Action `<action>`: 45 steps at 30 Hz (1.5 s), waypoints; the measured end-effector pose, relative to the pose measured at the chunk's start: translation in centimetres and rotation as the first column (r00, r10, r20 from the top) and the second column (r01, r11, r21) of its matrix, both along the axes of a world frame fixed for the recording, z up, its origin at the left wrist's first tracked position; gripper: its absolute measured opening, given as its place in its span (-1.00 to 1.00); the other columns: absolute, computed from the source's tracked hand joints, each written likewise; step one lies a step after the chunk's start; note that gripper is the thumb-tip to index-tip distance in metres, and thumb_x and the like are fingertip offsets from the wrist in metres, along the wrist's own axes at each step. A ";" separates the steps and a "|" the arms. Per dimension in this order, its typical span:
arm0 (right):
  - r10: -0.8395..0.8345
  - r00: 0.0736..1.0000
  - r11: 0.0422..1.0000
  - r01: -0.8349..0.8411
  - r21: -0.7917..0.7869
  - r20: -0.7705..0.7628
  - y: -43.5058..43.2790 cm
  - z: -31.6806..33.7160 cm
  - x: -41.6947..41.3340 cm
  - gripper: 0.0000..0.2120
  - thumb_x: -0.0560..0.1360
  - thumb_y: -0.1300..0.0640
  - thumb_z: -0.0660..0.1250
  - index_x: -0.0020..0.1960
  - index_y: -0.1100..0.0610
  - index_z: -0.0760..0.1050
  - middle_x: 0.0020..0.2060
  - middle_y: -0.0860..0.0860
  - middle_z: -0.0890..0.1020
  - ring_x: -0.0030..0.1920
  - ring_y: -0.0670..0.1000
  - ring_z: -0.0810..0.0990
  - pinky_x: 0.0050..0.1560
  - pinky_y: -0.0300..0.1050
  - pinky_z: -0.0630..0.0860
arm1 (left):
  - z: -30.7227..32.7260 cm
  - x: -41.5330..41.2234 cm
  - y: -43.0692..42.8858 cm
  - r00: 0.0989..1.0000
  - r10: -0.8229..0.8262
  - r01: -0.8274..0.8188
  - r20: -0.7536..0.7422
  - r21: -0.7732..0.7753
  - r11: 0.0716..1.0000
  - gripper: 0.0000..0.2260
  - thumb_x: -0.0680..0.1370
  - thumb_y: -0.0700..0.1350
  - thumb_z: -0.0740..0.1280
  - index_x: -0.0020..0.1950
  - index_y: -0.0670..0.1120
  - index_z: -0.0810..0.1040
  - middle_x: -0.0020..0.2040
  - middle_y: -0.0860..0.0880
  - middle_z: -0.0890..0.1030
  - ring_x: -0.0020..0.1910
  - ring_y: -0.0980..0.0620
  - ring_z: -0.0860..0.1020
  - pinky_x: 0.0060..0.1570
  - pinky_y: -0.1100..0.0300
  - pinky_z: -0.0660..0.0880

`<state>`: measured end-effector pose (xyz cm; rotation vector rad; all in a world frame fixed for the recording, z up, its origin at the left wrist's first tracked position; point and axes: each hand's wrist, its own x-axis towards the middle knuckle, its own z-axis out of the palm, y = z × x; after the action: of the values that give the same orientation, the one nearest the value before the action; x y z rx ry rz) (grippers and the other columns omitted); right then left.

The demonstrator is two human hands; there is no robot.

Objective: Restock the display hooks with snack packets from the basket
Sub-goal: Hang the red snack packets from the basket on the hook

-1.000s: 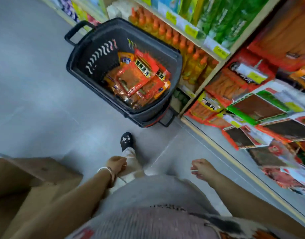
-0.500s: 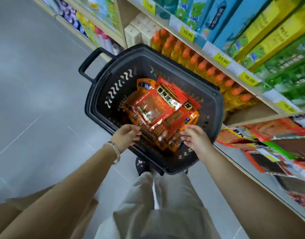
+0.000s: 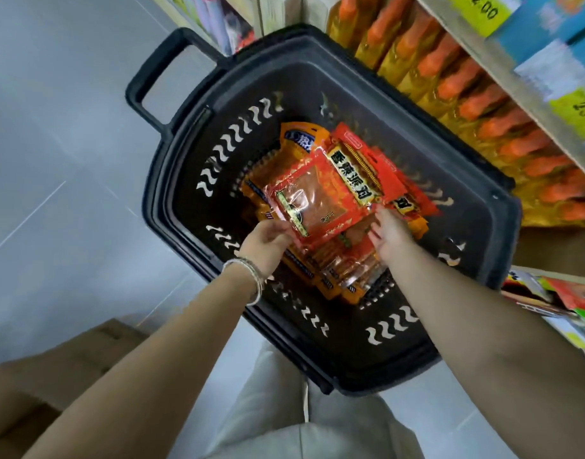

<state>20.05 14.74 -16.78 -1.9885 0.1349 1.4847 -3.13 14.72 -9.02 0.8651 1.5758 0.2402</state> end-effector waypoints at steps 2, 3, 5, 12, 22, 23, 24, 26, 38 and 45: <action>0.007 1.000 0.999 -0.006 0.044 -0.017 0.6 0.0 -0.3 -0.57 0.54 -0.08 0.28 0.35 0.05 0.37 0.27 0.02 0.50 0.30 0.04 0.45 0.23 -0.11 0.39 | -0.4 0.0 0.3 0.999 0.046 -0.046 -0.011 -0.006 0.999 -0.81 0.55 -0.11 0.28 0.16 0.02 0.51 0.11 0.08 0.57 0.12 0.09 0.52 0.20 0.12 0.43; 0.002 1.000 0.998 0.000 0.064 -0.020 0.8 0.3 -0.5 -0.62 0.53 -0.09 0.28 0.29 0.03 0.41 0.17 0.00 0.55 0.23 0.03 0.50 0.23 -0.11 0.40 | -0.6 0.1 0.3 0.997 0.069 -0.069 -0.018 -0.006 0.998 -0.82 0.55 -0.09 0.28 0.15 0.03 0.51 0.10 0.09 0.57 0.11 0.10 0.53 0.20 0.10 0.44; 0.007 1.000 0.995 -0.004 0.103 -0.028 0.7 1.2 -1.2 -0.68 0.53 -0.06 0.30 0.24 0.02 0.44 0.10 0.01 0.56 0.14 0.01 0.53 0.22 -0.07 0.46 | -0.7 0.3 0.4 0.993 0.116 -0.116 -0.020 0.004 0.993 -0.81 0.56 -0.05 0.28 0.17 0.05 0.48 0.11 0.10 0.56 0.12 0.10 0.53 0.23 0.06 0.44; 0.297 0.939 0.938 -0.253 0.237 -0.173 -1.9 5.7 -3.6 -0.46 0.55 -0.09 0.20 0.47 0.03 0.19 0.32 0.01 0.43 0.20 -0.05 0.49 0.38 -0.05 0.29 | -0.1 -0.6 1.5 0.984 0.163 -0.170 0.073 0.106 0.980 -0.24 0.45 -0.05 0.43 0.52 0.07 0.05 0.46 0.03 0.25 0.32 0.13 0.30 0.21 0.19 0.36; 0.137 0.927 0.977 -0.067 0.205 -0.350 -3.5 7.3 -2.2 -0.80 0.58 -0.02 0.21 0.18 -0.06 0.46 0.02 -0.07 0.68 0.04 -0.07 0.66 0.04 -0.06 0.57 | 0.7 -1.9 5.0 0.978 0.058 -0.075 0.199 0.075 0.994 -0.92 0.48 -0.15 0.39 -0.18 -0.03 0.52 -0.29 0.13 0.65 -0.28 0.22 0.60 -0.21 0.39 0.51; 0.070 0.947 0.982 -0.009 0.191 -0.314 -3.4 6.8 -1.5 -0.74 0.59 -0.01 0.20 0.25 -0.01 0.44 0.11 0.02 0.65 0.11 -0.01 0.63 0.14 0.00 0.53 | 0.4 -1.7 4.9 0.983 0.082 -0.093 0.162 0.064 0.994 -0.91 0.50 -0.14 0.37 -0.19 -0.03 0.50 -0.27 0.11 0.64 -0.27 0.17 0.59 -0.18 0.32 0.53; 0.011 0.963 0.984 0.037 0.174 -0.268 -3.3 6.1 -0.9 -0.71 0.59 0.00 0.19 0.29 0.05 0.42 0.17 0.07 0.61 0.15 0.02 0.61 0.19 -0.01 0.49 | -0.1 -1.5 4.7 0.990 0.104 -0.111 0.098 0.061 0.992 -0.92 0.52 -0.12 0.36 -0.17 -0.03 0.50 -0.21 0.05 0.63 -0.21 0.10 0.58 -0.10 0.23 0.54; -0.096 0.979 0.987 0.116 0.107 -0.181 -3.0 4.6 0.6 -0.65 0.61 0.05 0.17 0.36 0.13 0.35 0.30 0.14 0.49 0.24 0.06 0.52 0.25 -0.05 0.43 | -1.0 -1.0 3.9 0.986 0.148 -0.140 -0.081 0.095 0.986 -0.94 0.54 -0.08 0.33 -0.10 -0.05 0.50 -0.13 -0.05 0.59 -0.14 0.00 0.54 0.00 0.06 0.50; -0.033 0.999 0.984 0.040 -0.176 0.042 -1.2 -1.6 2.1 -0.74 0.50 -0.10 0.34 0.07 0.04 0.47 0.21 0.12 0.53 0.17 0.08 0.53 0.13 -0.05 0.50 | -3.2 -0.5 3.4 0.918 0.186 -0.157 -0.351 0.110 0.981 -0.87 0.54 0.00 0.30 -0.05 -0.05 0.49 -0.22 0.04 0.53 -0.28 0.09 0.48 -0.29 0.22 0.42; -0.001 0.999 0.999 -0.001 0.055 0.042 -2.7 2.2 1.5 -0.77 0.47 0.31 0.37 -0.03 0.04 0.40 0.03 0.06 0.55 0.03 0.02 0.57 0.09 -0.13 0.53 | -0.7 0.0 2.5 0.949 0.244 -0.209 -0.198 0.179 0.961 -0.88 0.53 -0.05 0.32 -0.01 -0.08 0.51 -0.21 0.08 0.56 -0.25 0.15 0.52 -0.23 0.30 0.44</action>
<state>21.53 12.03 -14.56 -1.9744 0.0757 1.4310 -3.12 17.25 -9.71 0.8517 1.8850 0.4519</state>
